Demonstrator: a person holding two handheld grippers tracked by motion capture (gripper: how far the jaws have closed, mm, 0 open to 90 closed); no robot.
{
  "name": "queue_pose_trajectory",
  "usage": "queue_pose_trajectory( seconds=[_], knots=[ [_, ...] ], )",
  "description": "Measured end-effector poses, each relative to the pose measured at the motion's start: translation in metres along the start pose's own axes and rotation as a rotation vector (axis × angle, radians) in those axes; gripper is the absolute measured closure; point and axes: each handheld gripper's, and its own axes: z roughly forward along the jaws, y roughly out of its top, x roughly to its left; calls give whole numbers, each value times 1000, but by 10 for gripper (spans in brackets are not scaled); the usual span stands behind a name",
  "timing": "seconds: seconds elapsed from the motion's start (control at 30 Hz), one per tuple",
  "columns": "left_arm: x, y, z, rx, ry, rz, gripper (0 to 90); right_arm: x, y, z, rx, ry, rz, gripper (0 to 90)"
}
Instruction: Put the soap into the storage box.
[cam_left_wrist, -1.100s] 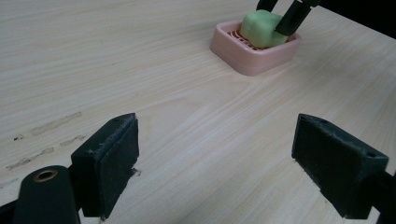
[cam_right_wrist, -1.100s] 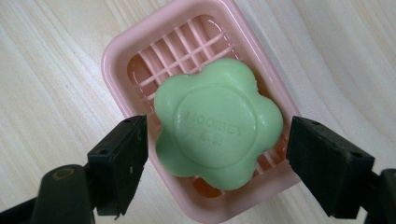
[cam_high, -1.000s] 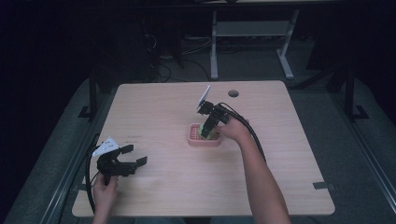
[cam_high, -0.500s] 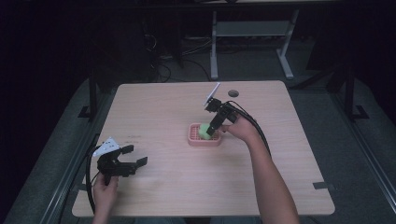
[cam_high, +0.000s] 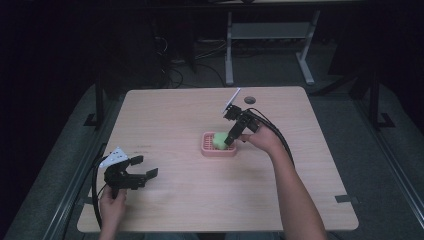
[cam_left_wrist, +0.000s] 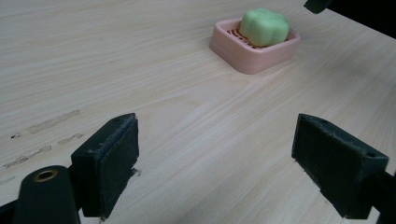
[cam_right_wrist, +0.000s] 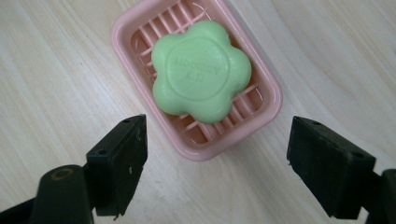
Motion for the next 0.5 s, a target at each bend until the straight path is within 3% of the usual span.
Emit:
queue_pose_trajectory(
  seconds=[0.5],
  knots=[
    [0,0,-1,-5,-1,-5,146,-6,-17,-2,-12,-1,17,200]
  ],
)
